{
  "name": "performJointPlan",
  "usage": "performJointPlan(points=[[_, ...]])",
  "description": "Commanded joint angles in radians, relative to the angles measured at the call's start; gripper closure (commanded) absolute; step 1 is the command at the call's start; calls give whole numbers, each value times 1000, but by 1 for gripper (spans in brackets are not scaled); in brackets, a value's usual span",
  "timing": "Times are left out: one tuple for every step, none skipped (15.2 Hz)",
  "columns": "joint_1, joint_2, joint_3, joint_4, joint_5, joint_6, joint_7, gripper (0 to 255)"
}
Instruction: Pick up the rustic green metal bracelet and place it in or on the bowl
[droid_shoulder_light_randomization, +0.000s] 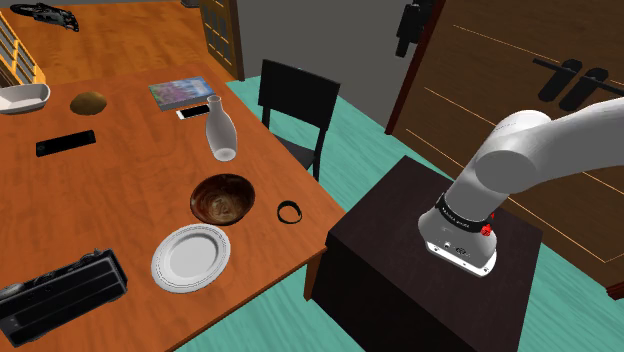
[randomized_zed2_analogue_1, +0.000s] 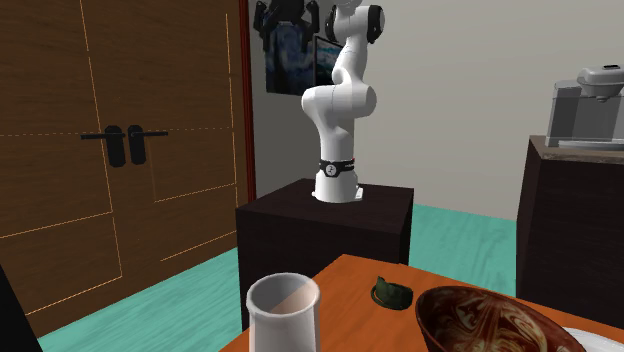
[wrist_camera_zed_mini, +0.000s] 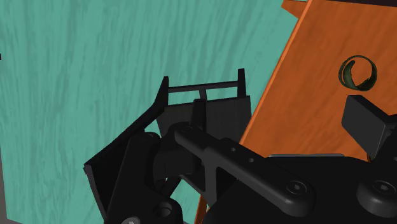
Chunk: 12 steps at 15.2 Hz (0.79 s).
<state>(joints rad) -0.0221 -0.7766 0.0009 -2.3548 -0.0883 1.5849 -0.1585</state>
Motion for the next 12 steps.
performJointPlan(points=[[0,0,0,0,0,0,0,0],[6,-1,10,-28,8,28,10,0],[13,0,20,-56,16,57,21,0],[20,2,30,-82,24,86,31,0],[27,6,41,-108,32,116,41,0],[34,10,51,-132,40,146,52,0],[42,17,62,-156,49,176,62,0],[50,25,73,-178,57,207,72,0],[57,34,85,-199,65,239,83,0],[65,46,96,-219,73,271,93,0],[73,59,108,-238,81,304,104,0],[81,73,120,-256,88,337,114,0]])
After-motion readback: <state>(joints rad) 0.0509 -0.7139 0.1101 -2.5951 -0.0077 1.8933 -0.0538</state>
